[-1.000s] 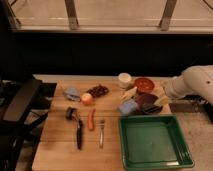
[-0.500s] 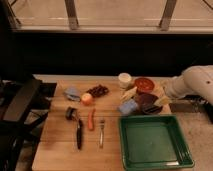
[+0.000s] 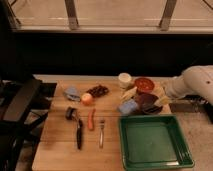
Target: Place fork in paper cup
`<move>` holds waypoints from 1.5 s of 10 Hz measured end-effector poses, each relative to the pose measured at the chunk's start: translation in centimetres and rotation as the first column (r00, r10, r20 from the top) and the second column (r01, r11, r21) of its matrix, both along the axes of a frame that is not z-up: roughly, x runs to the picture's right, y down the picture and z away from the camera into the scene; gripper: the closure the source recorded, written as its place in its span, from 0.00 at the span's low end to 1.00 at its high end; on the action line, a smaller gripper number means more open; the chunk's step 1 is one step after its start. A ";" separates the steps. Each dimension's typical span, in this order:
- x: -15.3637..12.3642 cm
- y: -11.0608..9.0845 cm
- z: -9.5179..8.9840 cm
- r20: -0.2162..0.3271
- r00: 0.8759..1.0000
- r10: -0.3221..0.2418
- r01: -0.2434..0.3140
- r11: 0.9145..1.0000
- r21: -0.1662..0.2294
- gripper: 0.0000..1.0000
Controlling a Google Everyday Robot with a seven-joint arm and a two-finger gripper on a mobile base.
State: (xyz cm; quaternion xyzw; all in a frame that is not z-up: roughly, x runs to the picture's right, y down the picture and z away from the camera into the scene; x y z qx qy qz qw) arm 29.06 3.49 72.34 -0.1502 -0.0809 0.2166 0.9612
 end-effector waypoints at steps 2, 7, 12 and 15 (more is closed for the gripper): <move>-0.2 -0.1 -0.1 0.001 1.000 -0.019 0.019 1.000 0.010 0.32; -7.7 -0.7 -1.8 0.096 0.954 -0.284 0.272 0.955 0.120 0.32; -18.2 -0.2 -2.4 0.271 0.836 -0.476 0.434 0.878 0.204 0.32; -23.6 1.5 -2.3 0.387 0.745 -0.544 0.502 0.838 0.213 0.32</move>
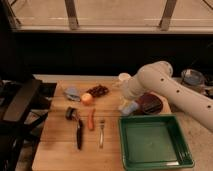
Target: Place fork in paper cup
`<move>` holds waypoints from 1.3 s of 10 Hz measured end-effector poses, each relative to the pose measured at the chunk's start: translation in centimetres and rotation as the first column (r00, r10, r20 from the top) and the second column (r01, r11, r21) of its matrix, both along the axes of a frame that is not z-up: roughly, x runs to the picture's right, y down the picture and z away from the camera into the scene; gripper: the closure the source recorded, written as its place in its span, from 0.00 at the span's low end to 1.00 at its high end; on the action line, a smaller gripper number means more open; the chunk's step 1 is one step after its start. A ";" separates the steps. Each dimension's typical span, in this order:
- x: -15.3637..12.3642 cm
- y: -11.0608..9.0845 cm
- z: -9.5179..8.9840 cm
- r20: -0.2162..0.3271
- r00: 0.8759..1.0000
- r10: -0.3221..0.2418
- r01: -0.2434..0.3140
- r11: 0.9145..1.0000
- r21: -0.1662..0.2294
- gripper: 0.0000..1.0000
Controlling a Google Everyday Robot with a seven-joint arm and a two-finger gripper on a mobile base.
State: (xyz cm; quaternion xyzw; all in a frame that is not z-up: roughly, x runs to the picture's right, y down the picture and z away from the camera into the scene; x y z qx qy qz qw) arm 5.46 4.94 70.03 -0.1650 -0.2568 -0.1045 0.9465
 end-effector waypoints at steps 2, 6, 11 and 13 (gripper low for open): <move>-3.0 2.9 0.2 0.084 0.992 -0.094 0.100 0.993 -0.069 0.32; -4.0 7.6 0.6 0.150 0.979 -0.139 0.167 0.968 -0.189 0.32; -3.7 7.5 0.7 0.139 0.980 -0.140 0.165 0.967 -0.191 0.32; -4.4 7.6 2.0 0.128 0.978 -0.164 0.188 0.960 -0.210 0.32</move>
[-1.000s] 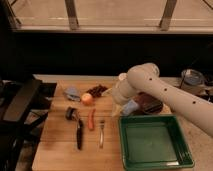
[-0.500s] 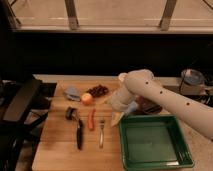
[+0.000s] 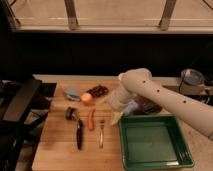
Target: Place fork in paper cup
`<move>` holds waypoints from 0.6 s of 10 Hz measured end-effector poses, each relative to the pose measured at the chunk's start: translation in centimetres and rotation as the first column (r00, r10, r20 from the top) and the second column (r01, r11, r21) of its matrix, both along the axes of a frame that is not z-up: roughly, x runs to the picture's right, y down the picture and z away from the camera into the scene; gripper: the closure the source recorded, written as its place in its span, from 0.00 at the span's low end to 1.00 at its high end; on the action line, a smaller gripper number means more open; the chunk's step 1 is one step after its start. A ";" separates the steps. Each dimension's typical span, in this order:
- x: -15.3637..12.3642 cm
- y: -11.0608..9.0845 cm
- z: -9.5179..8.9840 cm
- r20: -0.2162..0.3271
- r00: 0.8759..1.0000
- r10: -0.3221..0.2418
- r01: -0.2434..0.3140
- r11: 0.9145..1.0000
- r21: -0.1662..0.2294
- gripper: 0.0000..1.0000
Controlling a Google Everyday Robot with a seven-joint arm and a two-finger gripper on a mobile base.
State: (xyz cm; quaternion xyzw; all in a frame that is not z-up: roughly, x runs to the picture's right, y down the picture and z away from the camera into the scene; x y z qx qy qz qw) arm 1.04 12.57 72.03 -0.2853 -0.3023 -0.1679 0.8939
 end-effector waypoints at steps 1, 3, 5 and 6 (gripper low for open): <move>-0.2 0.3 1.0 -0.009 1.000 -0.011 0.011 1.000 -0.011 0.32; -0.4 0.7 2.7 -0.043 0.998 -0.036 0.034 0.999 -0.032 0.32; -0.2 1.1 4.3 -0.087 0.995 -0.043 0.038 0.998 -0.056 0.32; -0.2 1.4 5.1 -0.106 0.993 -0.044 0.037 0.997 -0.066 0.32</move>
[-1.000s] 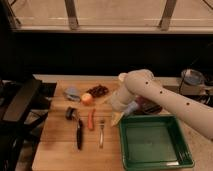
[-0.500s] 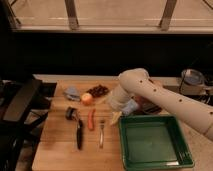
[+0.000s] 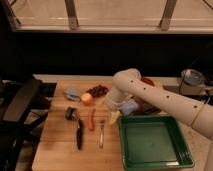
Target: Place fork in paper cup
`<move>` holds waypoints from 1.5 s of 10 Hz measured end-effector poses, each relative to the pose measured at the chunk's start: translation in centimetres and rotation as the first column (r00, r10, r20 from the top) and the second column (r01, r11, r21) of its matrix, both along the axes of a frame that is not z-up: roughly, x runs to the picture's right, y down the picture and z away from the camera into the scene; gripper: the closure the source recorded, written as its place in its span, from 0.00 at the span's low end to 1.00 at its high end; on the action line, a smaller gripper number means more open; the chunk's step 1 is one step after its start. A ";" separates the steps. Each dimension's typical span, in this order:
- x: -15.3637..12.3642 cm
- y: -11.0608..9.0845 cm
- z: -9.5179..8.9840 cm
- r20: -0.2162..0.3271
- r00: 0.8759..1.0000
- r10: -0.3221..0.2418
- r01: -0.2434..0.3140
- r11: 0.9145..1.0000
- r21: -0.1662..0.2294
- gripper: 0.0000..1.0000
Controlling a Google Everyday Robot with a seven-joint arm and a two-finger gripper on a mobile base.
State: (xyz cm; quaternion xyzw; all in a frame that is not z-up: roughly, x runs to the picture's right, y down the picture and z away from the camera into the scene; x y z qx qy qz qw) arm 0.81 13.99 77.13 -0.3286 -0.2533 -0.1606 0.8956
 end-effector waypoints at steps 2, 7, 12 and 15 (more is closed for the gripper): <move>0.1 0.9 1.7 -0.040 0.999 0.020 -0.021 0.999 -0.028 0.32; -1.0 2.2 3.6 -0.208 0.966 0.152 -0.172 0.982 -0.081 0.32; -0.4 2.8 4.5 -0.286 0.888 0.360 -0.391 0.918 -0.060 0.32; -1.3 3.2 5.0 -0.281 0.887 0.366 -0.398 0.915 -0.067 0.32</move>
